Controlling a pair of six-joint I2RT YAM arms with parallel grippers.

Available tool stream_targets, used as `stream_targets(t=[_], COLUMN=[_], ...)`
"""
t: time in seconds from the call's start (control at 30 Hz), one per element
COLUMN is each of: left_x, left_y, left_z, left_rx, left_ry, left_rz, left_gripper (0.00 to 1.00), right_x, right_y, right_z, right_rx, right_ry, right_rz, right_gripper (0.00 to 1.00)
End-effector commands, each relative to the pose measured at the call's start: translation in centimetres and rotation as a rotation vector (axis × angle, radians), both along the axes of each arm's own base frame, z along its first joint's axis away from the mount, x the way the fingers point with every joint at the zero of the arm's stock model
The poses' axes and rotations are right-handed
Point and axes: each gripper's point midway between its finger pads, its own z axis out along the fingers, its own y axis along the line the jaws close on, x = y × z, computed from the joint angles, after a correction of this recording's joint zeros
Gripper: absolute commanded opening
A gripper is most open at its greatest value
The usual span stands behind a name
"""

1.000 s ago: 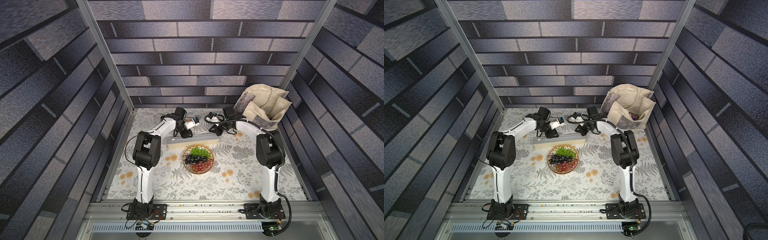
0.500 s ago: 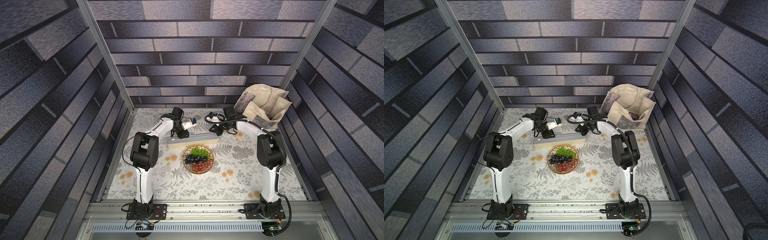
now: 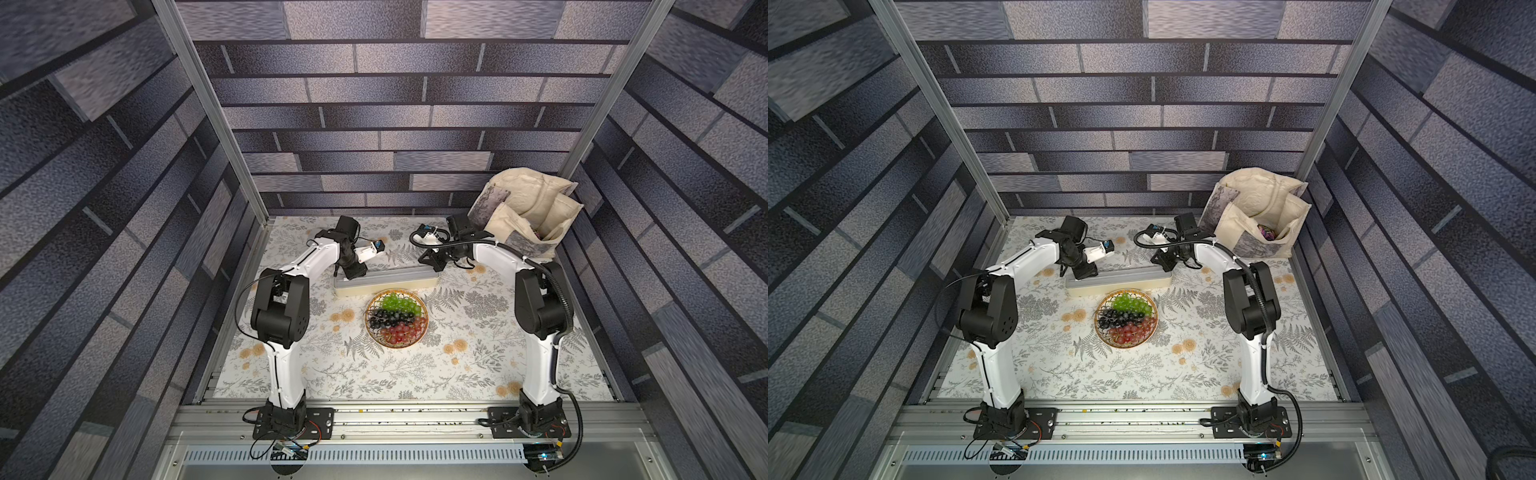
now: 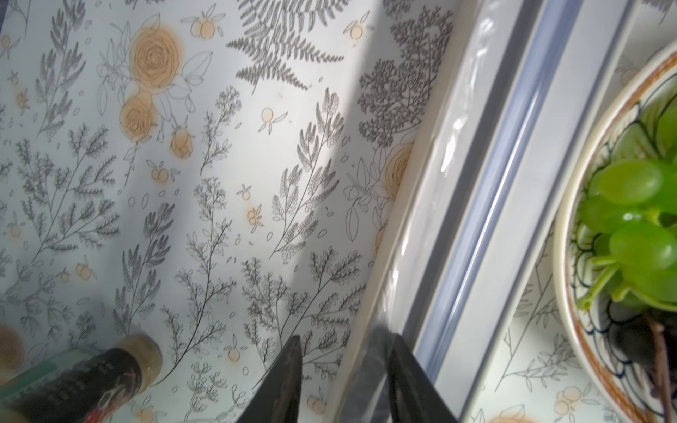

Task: Wrap the plate with plastic wrap
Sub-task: Pull the plastic wrap from the plastic wrap cutting box.

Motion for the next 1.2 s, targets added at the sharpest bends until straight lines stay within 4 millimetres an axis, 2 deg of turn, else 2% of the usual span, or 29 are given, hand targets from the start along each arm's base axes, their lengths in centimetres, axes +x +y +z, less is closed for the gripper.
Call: stream_targets(t=[0.0,0.2,0.3,0.4,0.5,0.53,0.6,0.8,1.0,1.17], left_x=[-4.0,-4.7,-4.9,-5.1,-5.2,-5.2,-4.9,-3.6,-3.0,-2.3], left_y=[3.8,3.6,3.2,2.5,2.0,1.8,1.4,0.5,0.3,0.2], left_z=[-3.5,-4.3,-4.5,-4.3,-4.1,-3.8,-3.0,1.7,4.9,7.4], left_rx=[0.139,0.13,0.109,0.059,0.023,0.005,-0.033,-0.168,-0.19,-0.217], left_ry=[0.166,0.206,0.231,0.247,0.255,0.25,0.219,0.126,0.075,0.005], left_rz=[0.015,0.004,-0.003,-0.013,-0.022,-0.027,-0.029,-0.014,0.012,0.03], left_gripper=[0.4,0.36,0.31,0.21,0.04,0.0,0.0,0.0,0.0,0.0], right_x=[0.0,-0.1,-0.2,-0.3,-0.3,-0.3,-0.2,-0.3,-0.3,-0.2], right_y=[0.3,0.3,0.3,0.4,0.5,0.5,0.6,0.2,-0.1,-0.6], right_z=[3.4,3.5,3.5,3.5,3.8,3.9,4.5,6.3,8.5,9.3], right_rx=[0.029,0.035,0.038,0.044,0.053,0.058,0.068,0.082,0.098,0.1], right_ry=[-0.076,-0.073,-0.071,-0.068,-0.071,-0.077,-0.093,-0.135,-0.177,-0.195], right_rz=[0.005,0.005,0.008,0.012,0.013,0.011,0.007,-0.003,-0.016,-0.03], right_gripper=[0.0,0.0,0.0,0.0,0.0,0.0,0.0,0.0,0.0,0.0])
